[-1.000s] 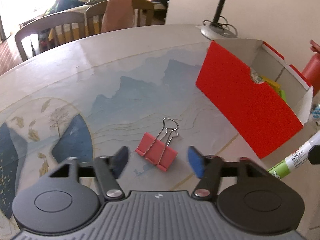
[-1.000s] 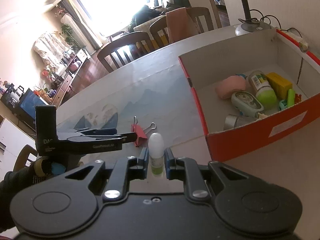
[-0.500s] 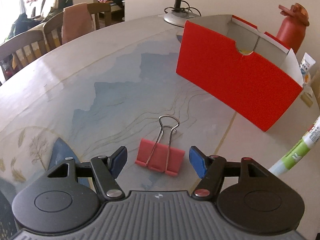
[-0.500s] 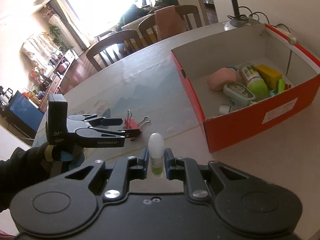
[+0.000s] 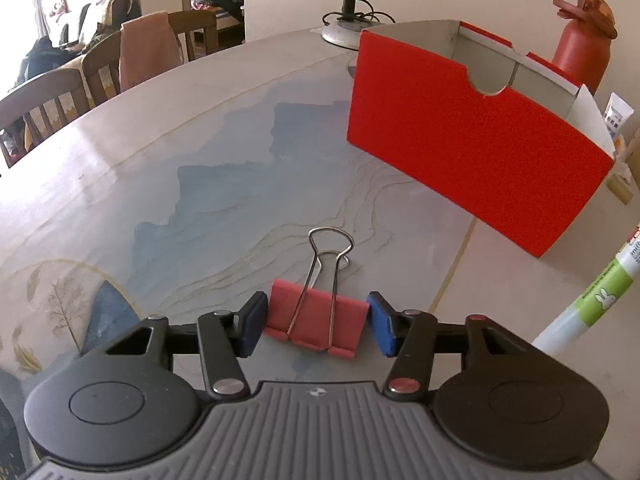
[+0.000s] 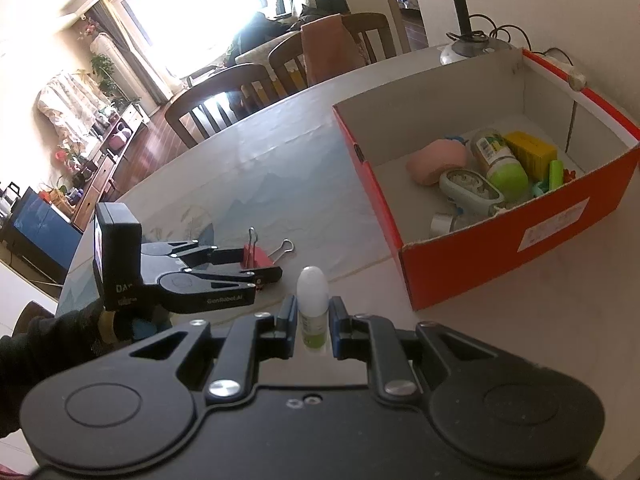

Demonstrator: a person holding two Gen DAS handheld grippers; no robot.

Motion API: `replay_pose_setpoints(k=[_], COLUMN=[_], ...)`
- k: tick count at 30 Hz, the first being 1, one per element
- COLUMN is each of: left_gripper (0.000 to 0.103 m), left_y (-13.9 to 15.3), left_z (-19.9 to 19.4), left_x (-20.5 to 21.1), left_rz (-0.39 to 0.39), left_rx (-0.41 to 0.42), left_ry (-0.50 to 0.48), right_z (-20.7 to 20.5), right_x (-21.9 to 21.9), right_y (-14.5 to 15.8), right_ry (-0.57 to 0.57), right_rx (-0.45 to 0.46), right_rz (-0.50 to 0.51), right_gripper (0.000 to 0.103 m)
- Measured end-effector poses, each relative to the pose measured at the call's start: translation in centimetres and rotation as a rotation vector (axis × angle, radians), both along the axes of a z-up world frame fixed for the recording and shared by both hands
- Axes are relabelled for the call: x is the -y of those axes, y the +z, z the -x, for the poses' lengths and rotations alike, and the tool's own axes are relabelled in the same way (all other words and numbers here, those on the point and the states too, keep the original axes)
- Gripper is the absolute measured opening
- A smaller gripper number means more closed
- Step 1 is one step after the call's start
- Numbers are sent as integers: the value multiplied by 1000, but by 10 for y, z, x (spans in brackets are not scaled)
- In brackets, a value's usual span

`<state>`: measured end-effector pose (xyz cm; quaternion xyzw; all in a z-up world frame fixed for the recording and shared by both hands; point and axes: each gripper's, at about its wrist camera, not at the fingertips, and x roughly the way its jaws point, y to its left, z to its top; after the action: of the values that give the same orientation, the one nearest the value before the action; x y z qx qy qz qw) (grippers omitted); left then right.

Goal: Organize rigid objects
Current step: 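Carry the binder clip and white glue pen with both grippers over the box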

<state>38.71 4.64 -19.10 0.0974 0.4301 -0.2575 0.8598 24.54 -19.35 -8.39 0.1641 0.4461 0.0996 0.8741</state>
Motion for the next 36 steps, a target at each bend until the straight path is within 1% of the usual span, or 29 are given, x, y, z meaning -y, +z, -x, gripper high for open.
replay_pose_setpoints(k=[5,7,13,17,22,29,33,36], left_gripper=[52,52,52,52,52,52,52,52], left_y=[2,7,31,55,89,134,149,152], left_z=[6,10,20,27,31,23,15,10], left_x=[6,6,9,12,25,53,76,101], left_rz=[-12,5,34,64,80,121,144,150], left_rx=[-14,-15,-31,-27,6,59,70,76], left_ry=[63,80,154,186,200,205,199,179], right_z=[-3,-4,-10,-14,-22,-37,-45,-51], right_x=[4,6,14,23,43,82,111,133], right_y=[4,7,19,33,55,79,81,75], right_ry=[10,15,38,50,48,19,-15,-40], right_rx=[14,23,64,109,178,258,272,260], right_rz=[-9,-16,-37,-51,-63,-61,-37,-14], right_gripper=[15,15,15,15,15,15,15,15])
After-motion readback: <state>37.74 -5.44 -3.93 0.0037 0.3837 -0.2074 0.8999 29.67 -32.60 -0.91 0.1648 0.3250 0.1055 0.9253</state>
